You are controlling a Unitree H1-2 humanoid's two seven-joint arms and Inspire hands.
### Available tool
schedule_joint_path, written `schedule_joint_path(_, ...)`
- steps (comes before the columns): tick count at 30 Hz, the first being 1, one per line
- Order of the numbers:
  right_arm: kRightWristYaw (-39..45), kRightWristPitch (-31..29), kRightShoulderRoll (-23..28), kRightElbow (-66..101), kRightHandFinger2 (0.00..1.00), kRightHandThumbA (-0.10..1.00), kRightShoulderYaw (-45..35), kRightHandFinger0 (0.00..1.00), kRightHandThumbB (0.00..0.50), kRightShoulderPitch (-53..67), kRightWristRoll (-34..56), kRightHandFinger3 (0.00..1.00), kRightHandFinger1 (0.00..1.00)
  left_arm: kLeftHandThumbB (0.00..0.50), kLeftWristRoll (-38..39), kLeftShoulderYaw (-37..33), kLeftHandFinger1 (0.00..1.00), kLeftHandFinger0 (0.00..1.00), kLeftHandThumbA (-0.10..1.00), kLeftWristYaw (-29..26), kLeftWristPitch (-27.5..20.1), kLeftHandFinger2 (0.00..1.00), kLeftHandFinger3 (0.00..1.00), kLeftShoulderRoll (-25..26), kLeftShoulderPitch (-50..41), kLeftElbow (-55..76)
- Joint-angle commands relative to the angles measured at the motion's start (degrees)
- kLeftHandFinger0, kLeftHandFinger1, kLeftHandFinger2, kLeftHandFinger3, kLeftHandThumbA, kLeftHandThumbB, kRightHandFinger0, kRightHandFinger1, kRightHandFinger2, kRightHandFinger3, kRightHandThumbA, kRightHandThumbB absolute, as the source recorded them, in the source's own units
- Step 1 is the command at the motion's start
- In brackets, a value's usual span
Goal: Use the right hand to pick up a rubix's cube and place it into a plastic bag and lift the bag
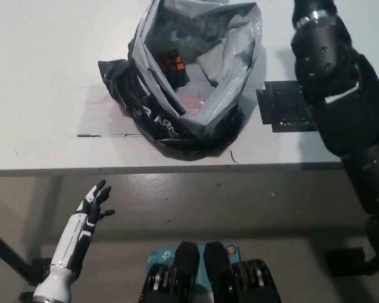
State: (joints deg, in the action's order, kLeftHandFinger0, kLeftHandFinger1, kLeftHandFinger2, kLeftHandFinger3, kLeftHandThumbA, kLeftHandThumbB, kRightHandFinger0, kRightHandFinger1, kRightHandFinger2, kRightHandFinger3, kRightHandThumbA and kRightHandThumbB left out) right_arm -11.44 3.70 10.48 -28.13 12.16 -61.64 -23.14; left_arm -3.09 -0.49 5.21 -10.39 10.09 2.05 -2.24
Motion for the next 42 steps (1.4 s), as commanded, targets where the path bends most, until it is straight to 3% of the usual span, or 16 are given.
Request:
schedule_joint_path(1,-2.57,3.08,-0.12,-1.29,1.0,0.85,-1.22,1.0,0.395,0.58,-2.42,1.0,1.0,0.165,0.69,0.33,1.0,0.85,1.0,0.36,-1.3,1.0,1.0,0.58,0.1,1.34)
schedule_joint_path(7,-3.83,3.23,-2.02,-8.23,1.0,0.86,-1.77,1.0,0.379,1.02,-1.58,1.0,1.0,0.163,0.37,0.32,1.0,0.85,1.0,0.15,-1.45,1.0,1.0,0.5,0.18,1.43)
schedule_joint_path(11,-4.28,1.17,-3.53,-13.86,1.0,0.79,-3.04,1.0,0.351,0.83,0.61,1.0,1.0,0.151,1.0,0.35,1.0,0.85,1.0,0.48,-1.54,1.0,1.0,0.49,0.22,1.45)
schedule_joint_path(19,-3.39,1.99,-7.26,-21.37,1.0,0.87,-5.85,1.0,0.411,-0.18,4.03,1.0,1.0,0.166,0.39,0.27,1.0,0.85,1.0,0.35,-1.51,1.0,1.0,0.64,0.04,1.58)
schedule_joint_path(33,-3.42,2.47,-9.53,-25.05,1.0,0.95,-10.86,1.0,0.392,-0.94,8.3,1.0,1.0,0.175,-0.9,0.26,1.0,0.84,1.0,-0.37,-2.02,1.0,1.0,0.52,-0.18,1.45)
schedule_joint_path(36,-3.96,3.38,-9.48,-24.78,1.0,0.93,-11.13,1.0,0.388,-0.76,8.39,1.0,1.0,0.164,-0.73,0.31,1.0,0.85,1.0,-0.28,-1.92,1.0,1.0,0.54,-0.19,1.57)
schedule_joint_path(40,-5.16,3.25,-9.61,-24.96,1.0,0.89,-12.2,1.0,0.363,-0.88,9.23,1.0,1.0,0.187,-0.67,0.43,1.0,0.86,1.0,-0.35,-1.85,1.0,1.0,0.55,-0.04,1.29)
schedule_joint_path(42,-5.59,3.13,-9.68,-24.95,1.0,0.9,-12.38,1.0,0.377,-0.95,9.31,1.0,1.0,0.189,-0.62,0.45,1.0,0.86,1.0,-0.33,-1.52,1.0,1.0,0.51,-0.11,1.5)
